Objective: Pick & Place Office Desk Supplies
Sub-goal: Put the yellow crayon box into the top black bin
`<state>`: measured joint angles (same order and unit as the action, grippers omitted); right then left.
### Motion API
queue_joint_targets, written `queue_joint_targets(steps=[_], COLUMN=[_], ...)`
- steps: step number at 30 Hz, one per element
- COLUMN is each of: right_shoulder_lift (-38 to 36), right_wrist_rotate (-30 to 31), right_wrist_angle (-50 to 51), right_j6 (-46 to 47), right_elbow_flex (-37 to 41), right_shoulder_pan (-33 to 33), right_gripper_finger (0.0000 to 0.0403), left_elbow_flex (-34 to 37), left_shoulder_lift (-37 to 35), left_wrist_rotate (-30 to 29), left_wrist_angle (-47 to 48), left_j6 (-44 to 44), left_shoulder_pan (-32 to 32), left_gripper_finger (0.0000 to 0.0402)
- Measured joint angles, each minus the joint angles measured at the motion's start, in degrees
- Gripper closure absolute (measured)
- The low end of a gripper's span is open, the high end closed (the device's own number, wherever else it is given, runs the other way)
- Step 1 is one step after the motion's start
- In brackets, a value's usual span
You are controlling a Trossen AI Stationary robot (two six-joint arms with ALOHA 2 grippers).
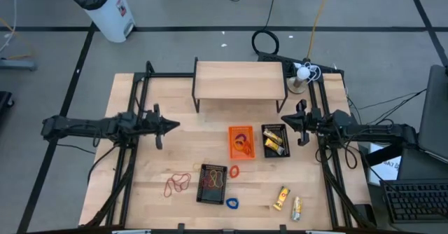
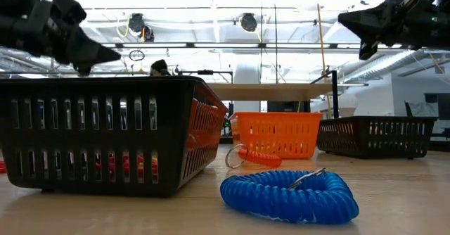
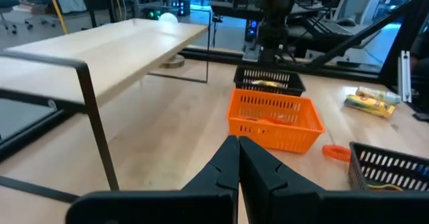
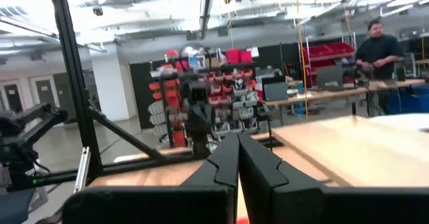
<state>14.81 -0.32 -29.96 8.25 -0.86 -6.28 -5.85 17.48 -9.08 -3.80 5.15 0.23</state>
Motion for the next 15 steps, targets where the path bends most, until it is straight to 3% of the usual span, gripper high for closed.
queue_joint_targets(steps=[6,15], right_shoulder_lift=[-0.02,8.49], right_wrist_rotate=[-1.95,-5.96], right_wrist_angle=[-0.86,30.05], right_j6=[0.07,1.75], right_elbow_flex=[-1.71,-18.55], right_shoulder_pan=[0.02,4.38], right_gripper_finger=[0.0403,0.0403], left_elbow_flex=[5.12,5.01], left_shoulder_lift=[0.13,0.13], left_wrist_rotate=[-0.26,-0.48], left_wrist_angle=[-6.32,-6.92], left_j6=[0.49,1.35], left_shoulder_pan=[0.19,0.17], left_gripper_finger=[0.0400,0.0393])
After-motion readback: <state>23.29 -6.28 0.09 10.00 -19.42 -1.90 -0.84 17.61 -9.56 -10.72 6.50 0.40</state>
